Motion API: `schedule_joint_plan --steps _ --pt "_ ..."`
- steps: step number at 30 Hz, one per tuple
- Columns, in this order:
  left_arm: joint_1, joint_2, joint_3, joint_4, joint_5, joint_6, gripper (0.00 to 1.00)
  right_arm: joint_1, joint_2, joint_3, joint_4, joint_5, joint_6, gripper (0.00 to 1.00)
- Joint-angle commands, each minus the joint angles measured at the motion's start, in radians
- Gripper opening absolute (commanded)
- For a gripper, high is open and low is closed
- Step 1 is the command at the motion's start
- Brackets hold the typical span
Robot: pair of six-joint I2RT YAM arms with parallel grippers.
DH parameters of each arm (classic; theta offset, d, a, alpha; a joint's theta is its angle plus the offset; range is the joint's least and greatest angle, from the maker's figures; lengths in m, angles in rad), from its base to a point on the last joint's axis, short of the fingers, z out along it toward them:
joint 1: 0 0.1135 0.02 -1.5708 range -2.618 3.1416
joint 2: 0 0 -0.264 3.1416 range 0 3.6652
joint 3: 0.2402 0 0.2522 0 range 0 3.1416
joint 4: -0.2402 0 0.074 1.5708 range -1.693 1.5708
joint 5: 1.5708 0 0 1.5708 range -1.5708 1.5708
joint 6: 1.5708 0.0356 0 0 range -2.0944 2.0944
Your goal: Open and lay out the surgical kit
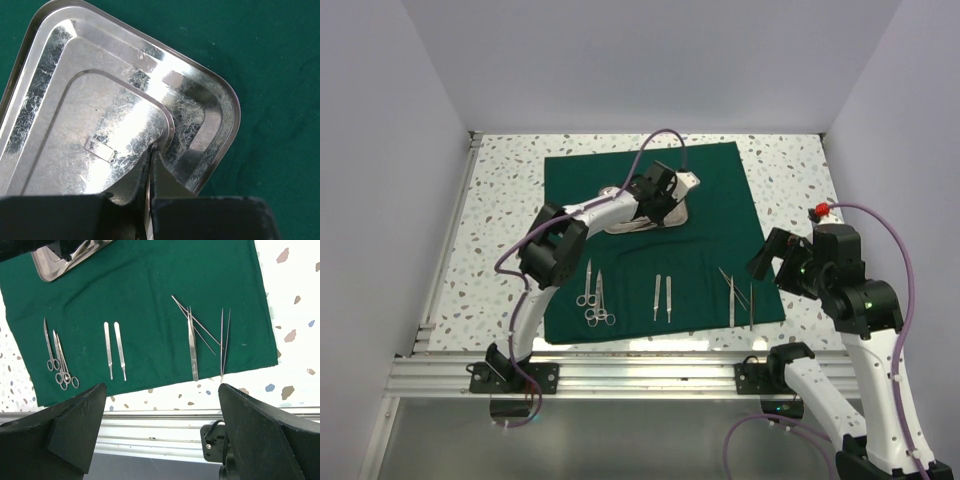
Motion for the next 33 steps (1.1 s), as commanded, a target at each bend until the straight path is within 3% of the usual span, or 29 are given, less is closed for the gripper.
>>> schedule_joint_plan --steps 1,9,22,33 --pt "0.021 0.071 -0.063 -0.071 -0.025 0.016 0.00 -0.003 0.001 -0.006 0.024 0.009 -0.012 0.98" --pt "0.046 0.029 -0.072 -0.049 0.037 -0.015 0.00 -0.002 -0.019 -0.019 0.015 0.012 0.004 0.98" --pt "0.096 -0.090 0.171 -0.073 -0.004 -0.099 0.00 -0.002 -0.049 -0.006 0.003 0.000 0.043 0.99" --pt "0.142 -0.207 0.213 -0.099 0.022 -0.249 0.00 -0.002 -0.069 0.002 -0.002 0.004 0.061 0.98"
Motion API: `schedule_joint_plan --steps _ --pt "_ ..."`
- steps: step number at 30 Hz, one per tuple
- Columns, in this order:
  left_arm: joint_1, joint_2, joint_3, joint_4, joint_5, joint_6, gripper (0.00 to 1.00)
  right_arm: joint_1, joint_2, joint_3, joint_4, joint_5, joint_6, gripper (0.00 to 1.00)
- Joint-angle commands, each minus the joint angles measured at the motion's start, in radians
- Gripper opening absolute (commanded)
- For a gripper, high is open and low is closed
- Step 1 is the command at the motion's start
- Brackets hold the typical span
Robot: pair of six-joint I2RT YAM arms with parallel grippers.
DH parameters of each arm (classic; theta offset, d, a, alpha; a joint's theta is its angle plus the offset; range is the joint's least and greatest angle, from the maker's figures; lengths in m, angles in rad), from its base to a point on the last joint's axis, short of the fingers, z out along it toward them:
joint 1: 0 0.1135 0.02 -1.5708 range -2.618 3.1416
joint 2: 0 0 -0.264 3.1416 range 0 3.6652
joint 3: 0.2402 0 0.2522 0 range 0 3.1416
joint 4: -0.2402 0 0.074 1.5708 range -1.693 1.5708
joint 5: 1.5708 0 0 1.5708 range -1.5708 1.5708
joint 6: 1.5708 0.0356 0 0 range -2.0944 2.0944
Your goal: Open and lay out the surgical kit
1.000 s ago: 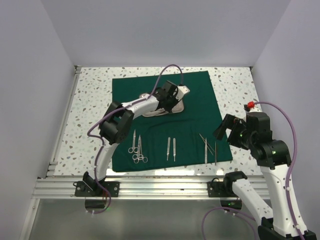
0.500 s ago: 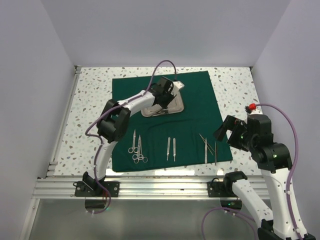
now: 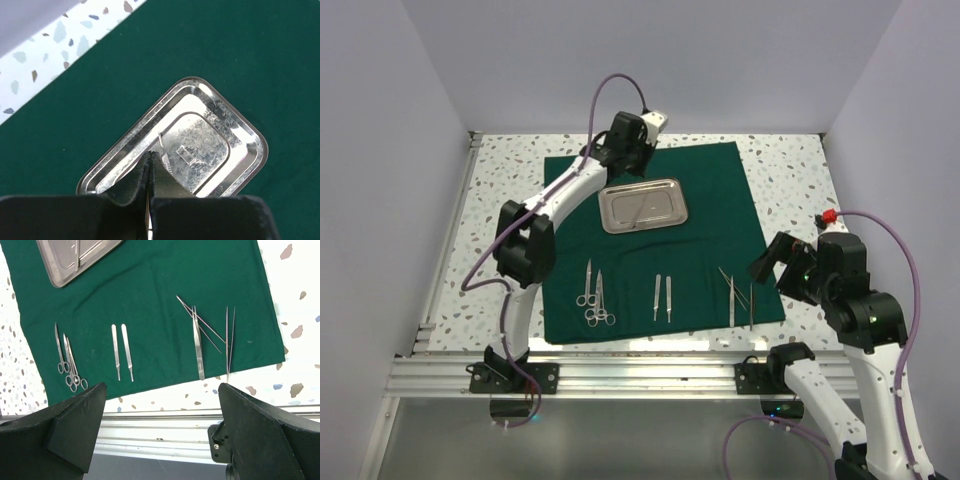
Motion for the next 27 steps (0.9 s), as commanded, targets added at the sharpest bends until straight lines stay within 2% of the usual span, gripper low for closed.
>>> schedule_joint_plan --steps 1,5,6,8,9,12,17,27 --pt "0.005 -0.118 -0.003 -0.008 0.018 -0.087 0.00 -0.002 -0.009 0.017 0.001 0.006 0.014 0.98" --pt "0.015 -0.129 0.001 -0.029 0.018 -0.098 0.00 -0.002 -0.012 0.010 0.019 -0.003 0.026 0.98" --pt "0.015 -0.117 0.007 -0.060 0.010 -0.101 0.03 -0.003 -0.011 0.010 0.021 -0.006 0.026 0.98" --pt "0.016 -0.086 0.020 -0.091 0.026 -0.093 0.24 -0.003 -0.005 0.019 0.023 -0.006 0.026 0.98" --pt "0.016 -0.081 -0.006 -0.092 0.032 -0.095 0.41 -0.003 -0.003 0.022 0.023 -0.003 0.026 0.98" --pt "0.016 -0.078 -0.075 -0.072 0.024 -0.102 0.52 -0.002 0.000 0.033 0.013 0.008 0.017 0.98" --pt "0.015 -0.063 -0.130 -0.112 -0.008 -0.098 0.49 -0.002 -0.008 0.037 -0.004 0.020 0.017 0.98" --pt "0.004 -0.075 -0.311 -0.100 0.024 -0.124 0.44 -0.002 -0.003 0.013 0.027 0.014 0.031 0.98"
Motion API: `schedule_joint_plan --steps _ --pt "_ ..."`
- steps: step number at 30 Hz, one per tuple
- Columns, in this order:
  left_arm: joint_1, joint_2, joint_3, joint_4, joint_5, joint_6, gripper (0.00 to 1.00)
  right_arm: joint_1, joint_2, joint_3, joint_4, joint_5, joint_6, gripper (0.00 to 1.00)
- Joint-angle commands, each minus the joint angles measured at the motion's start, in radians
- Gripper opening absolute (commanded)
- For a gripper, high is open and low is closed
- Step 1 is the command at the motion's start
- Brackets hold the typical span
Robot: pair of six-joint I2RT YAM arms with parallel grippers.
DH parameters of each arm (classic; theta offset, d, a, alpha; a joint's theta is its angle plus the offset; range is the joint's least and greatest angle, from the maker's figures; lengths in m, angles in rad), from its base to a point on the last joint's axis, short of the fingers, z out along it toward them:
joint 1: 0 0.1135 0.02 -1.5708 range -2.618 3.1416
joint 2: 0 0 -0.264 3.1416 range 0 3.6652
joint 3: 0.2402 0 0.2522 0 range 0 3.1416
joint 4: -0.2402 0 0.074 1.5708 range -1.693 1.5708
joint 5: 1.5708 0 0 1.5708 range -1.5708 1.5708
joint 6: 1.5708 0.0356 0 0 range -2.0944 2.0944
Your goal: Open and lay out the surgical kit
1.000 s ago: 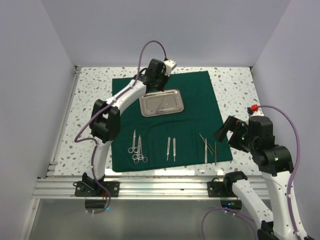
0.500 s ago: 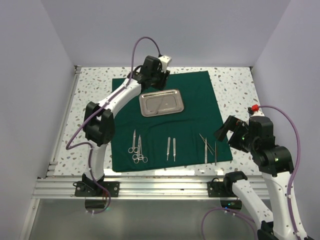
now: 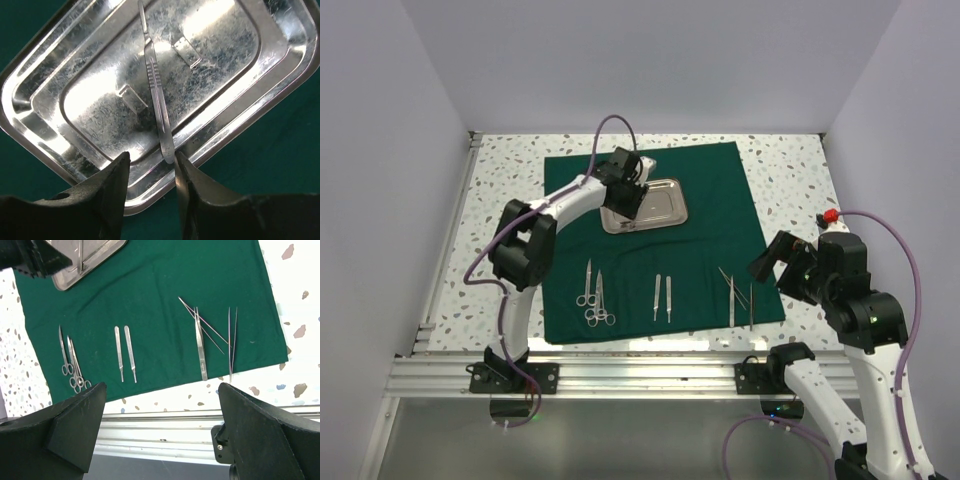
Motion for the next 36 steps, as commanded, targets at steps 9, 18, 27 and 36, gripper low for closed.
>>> schedule_joint_plan --steps 9,18,27,36 --pt "-0.019 0.021 -0.028 0.015 0.040 -0.039 0.42 -0.003 0.003 -0.005 0.032 0.008 0.019 0.98" --pt "-0.031 0.064 -0.028 -0.007 0.017 -0.073 0.41 -0.003 0.003 -0.023 0.044 0.005 0.024 0.98" --pt "-0.040 0.158 0.054 -0.066 -0.082 -0.125 0.39 -0.002 0.003 -0.023 0.051 0.005 0.024 0.98" --pt "-0.042 0.210 0.051 -0.108 -0.158 -0.156 0.32 -0.003 0.032 -0.020 0.072 0.008 0.007 0.98"
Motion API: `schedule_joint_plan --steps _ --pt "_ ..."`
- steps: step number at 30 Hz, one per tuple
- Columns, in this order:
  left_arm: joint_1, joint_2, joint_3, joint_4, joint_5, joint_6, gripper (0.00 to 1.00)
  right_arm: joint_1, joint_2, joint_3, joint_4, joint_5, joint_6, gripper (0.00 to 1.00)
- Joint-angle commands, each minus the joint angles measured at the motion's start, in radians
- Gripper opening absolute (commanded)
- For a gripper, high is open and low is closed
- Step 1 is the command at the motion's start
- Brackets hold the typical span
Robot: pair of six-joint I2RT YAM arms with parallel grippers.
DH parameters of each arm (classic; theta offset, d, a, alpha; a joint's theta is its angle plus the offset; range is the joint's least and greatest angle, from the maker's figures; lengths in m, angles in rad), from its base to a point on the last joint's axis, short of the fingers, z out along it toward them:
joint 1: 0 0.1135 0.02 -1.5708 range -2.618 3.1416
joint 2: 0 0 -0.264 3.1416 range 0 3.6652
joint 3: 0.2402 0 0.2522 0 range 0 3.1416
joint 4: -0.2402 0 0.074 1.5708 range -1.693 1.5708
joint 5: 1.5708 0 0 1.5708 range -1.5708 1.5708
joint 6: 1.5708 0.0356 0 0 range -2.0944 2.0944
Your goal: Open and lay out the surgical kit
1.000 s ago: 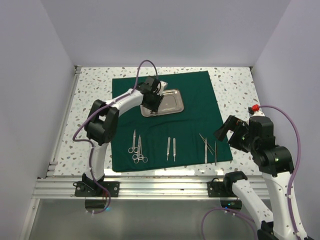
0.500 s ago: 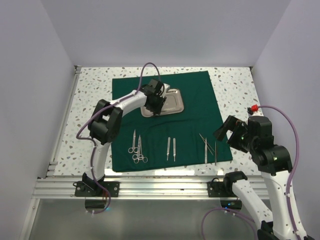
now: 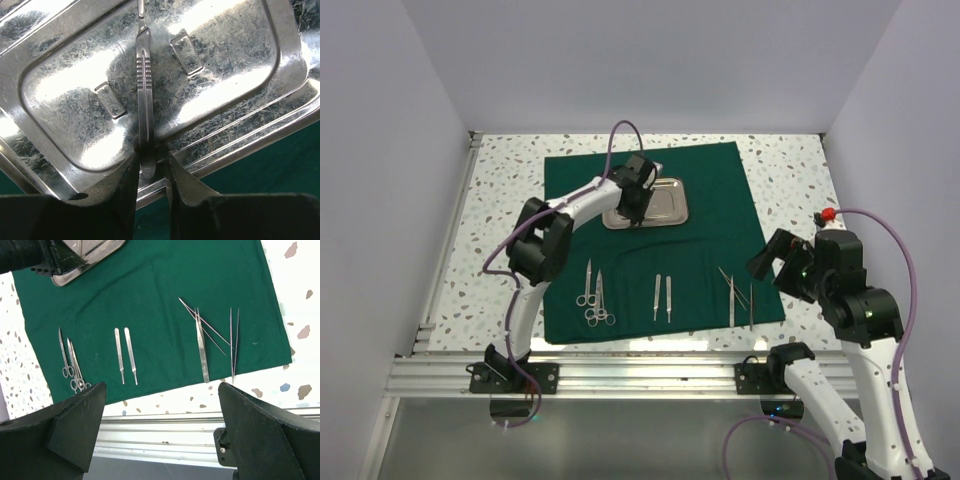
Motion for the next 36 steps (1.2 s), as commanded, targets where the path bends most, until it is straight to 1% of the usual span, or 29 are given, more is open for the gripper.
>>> schedule_joint_plan --steps 1,3,4,7,8,9,10,12,16,26,31,36 --pt "0.006 0.085 -0.046 -0.063 -0.075 -0.030 0.31 -0.002 0.024 0.000 0.050 0.007 -0.008 0.99" --pt "0.006 0.095 -0.055 -0.062 -0.092 -0.033 0.26 -0.002 0.033 -0.001 0.061 0.000 -0.008 0.98" --pt "0.006 0.108 -0.056 -0.065 -0.096 -0.035 0.21 -0.002 0.036 -0.002 0.064 0.000 -0.011 0.98" --pt "0.006 0.139 -0.053 -0.068 -0.098 -0.035 0.10 -0.003 0.050 0.002 0.074 -0.005 -0.017 0.98" --pt "0.006 0.145 -0.049 -0.068 -0.093 -0.035 0.04 -0.002 0.055 0.003 0.074 -0.005 -0.017 0.99" --pt "0.006 0.151 -0.049 -0.068 -0.083 -0.035 0.01 -0.002 0.062 0.006 0.081 -0.006 -0.020 0.99" --pt "0.006 0.159 -0.047 -0.067 -0.075 -0.030 0.00 -0.002 0.065 0.006 0.082 -0.008 -0.020 0.98" --pt "0.006 0.158 -0.046 -0.068 -0.051 -0.027 0.00 -0.003 0.075 0.011 0.088 -0.013 -0.022 0.98" --pt "0.006 0.098 -0.039 -0.051 -0.018 -0.029 0.00 -0.003 0.081 0.020 0.097 -0.019 -0.016 0.98" --pt "0.008 0.021 0.126 -0.139 0.046 -0.047 0.00 -0.002 0.035 0.067 0.062 -0.016 0.000 0.99" --pt "0.008 -0.004 0.135 -0.162 0.051 -0.066 0.00 -0.002 0.030 0.104 0.041 -0.028 -0.014 0.99" --pt "0.008 -0.042 0.119 -0.175 0.034 -0.102 0.00 -0.003 0.064 0.152 0.036 -0.082 -0.052 0.98"
